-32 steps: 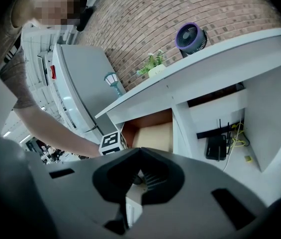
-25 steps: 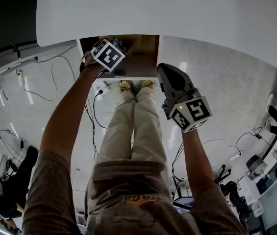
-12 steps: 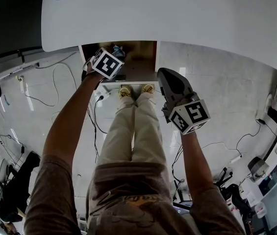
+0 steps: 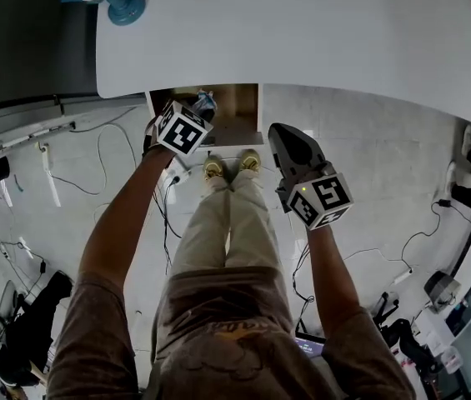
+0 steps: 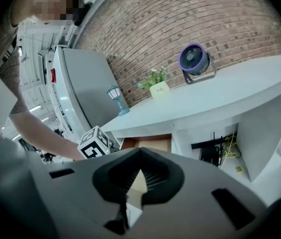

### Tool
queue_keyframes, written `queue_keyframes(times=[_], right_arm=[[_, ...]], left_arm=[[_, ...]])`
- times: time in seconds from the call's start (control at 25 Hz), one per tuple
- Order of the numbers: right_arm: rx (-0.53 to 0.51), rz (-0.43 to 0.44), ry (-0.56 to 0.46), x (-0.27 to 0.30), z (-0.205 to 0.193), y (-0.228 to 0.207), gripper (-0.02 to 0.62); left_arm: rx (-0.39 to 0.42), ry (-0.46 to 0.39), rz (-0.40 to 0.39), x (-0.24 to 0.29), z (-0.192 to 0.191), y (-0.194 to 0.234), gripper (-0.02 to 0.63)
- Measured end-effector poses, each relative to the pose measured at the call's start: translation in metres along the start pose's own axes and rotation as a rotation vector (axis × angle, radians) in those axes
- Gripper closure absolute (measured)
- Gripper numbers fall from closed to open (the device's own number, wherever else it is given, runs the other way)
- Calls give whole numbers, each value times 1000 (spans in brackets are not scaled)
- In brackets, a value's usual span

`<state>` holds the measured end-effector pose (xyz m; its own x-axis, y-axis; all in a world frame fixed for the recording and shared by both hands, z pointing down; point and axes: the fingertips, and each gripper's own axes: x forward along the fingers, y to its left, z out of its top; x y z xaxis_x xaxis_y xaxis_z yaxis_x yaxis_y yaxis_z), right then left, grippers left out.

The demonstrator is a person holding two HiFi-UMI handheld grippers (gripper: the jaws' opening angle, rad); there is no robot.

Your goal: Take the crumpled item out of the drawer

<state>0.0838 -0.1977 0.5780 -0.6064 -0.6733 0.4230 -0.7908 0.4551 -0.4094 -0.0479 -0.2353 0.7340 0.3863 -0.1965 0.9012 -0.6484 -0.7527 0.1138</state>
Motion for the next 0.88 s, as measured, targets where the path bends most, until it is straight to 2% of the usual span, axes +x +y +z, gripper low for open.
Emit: queue_keyframes(times=[0.16, 0.36, 0.52, 0.72, 0.88], right_arm=[[-18, -13, -22, -14, 26, 4, 600], [-36, -25, -45, -28, 57, 18, 600], [-50, -31, -66, -36, 76, 29, 600], [-63, -20, -81, -54, 108, 36, 600], [-95, 9, -98, -58, 134, 48, 600]], left_arm=[[22, -42, 2, -36, 20, -9, 426], [-38, -108, -44, -82, 45, -19, 425], [-19, -126, -70, -106, 56, -29, 425], [-7, -166, -72, -139, 88, -39, 425], [-18, -215, -58, -166, 114, -31, 426]])
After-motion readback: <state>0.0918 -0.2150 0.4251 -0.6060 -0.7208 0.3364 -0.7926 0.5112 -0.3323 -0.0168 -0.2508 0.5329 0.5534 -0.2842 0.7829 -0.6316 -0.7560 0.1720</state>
